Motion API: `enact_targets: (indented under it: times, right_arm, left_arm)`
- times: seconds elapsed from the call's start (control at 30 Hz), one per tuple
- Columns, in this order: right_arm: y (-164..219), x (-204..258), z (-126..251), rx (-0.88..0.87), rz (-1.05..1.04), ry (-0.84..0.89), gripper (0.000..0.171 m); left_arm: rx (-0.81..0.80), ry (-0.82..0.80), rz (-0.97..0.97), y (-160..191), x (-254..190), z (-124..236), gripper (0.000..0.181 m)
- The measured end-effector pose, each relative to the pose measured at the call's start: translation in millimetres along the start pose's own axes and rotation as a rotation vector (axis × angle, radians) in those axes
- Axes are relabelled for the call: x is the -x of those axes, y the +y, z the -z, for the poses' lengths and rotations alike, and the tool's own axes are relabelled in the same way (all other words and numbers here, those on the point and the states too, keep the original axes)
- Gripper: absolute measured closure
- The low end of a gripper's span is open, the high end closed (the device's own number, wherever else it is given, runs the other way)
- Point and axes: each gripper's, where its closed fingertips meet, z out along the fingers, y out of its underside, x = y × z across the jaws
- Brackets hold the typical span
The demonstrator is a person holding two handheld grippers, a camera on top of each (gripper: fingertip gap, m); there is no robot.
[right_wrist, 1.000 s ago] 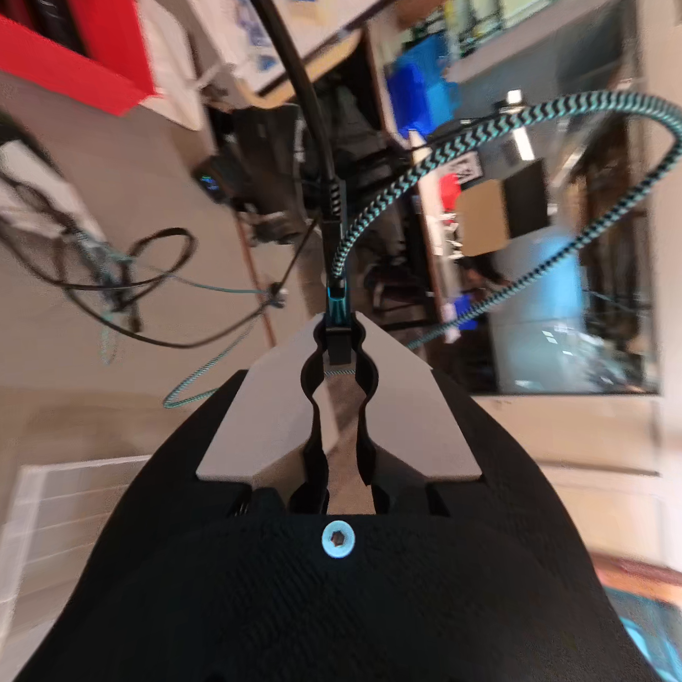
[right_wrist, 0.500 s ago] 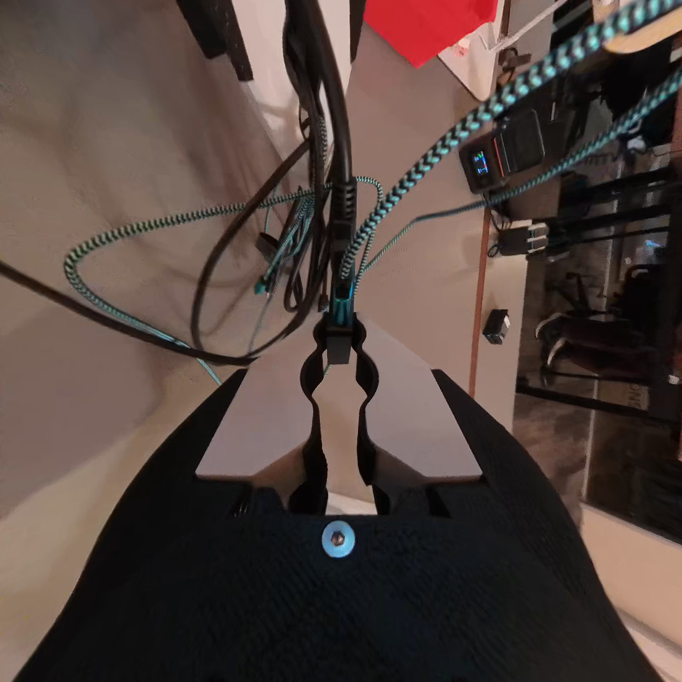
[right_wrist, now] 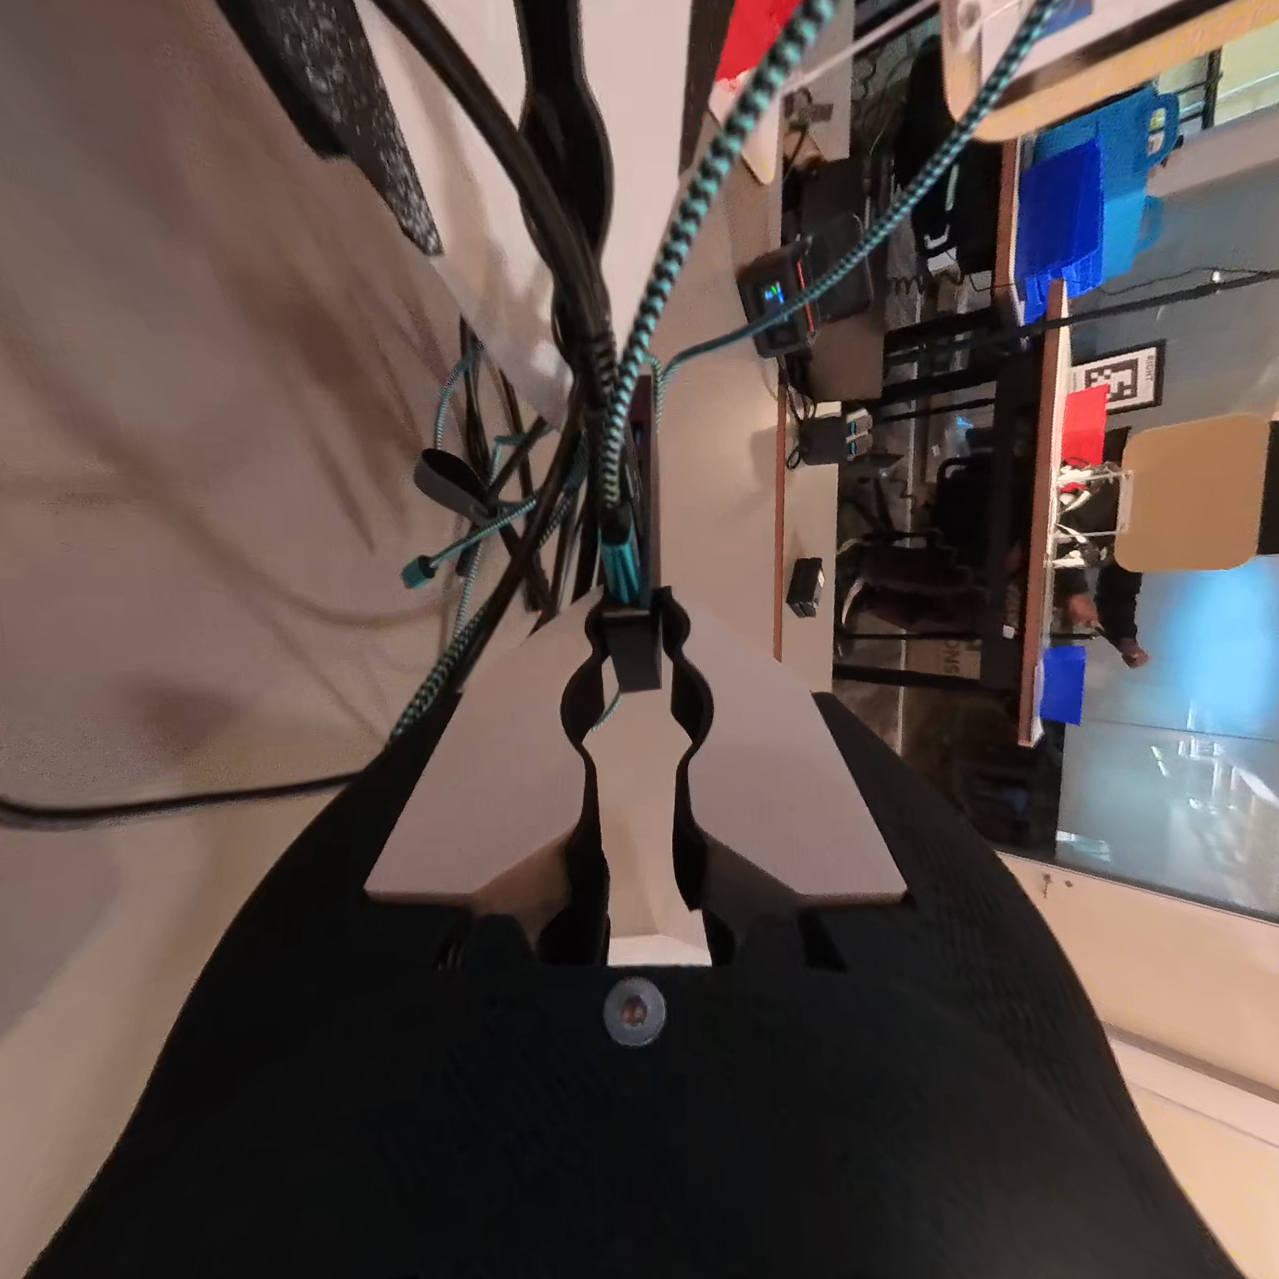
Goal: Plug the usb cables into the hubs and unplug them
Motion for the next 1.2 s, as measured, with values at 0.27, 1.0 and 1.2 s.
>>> enact_targets:
  times: [0.27,1.0,1.2]
  right_arm:
    - [-3.5,38.9,-23.7,-0.083,-0.175,-0.202,0.112]
    - [22.5,-22.1,-26.5,-0.181,-0.549,0.025,0.159]
    - [31.9,-103.4,27.3,-0.236,-0.586,0.070,0.160]
  left_arm:
    - [-0.007,0.000,-0.030,-2.8,-10.2,-5.8,0.181]
    - [-0.494,0.037,0.365,-41.9,9.6,55.4,0.147]
    - [-0.752,-0.064,0.492,-47.0,48.6,112.3,0.128]
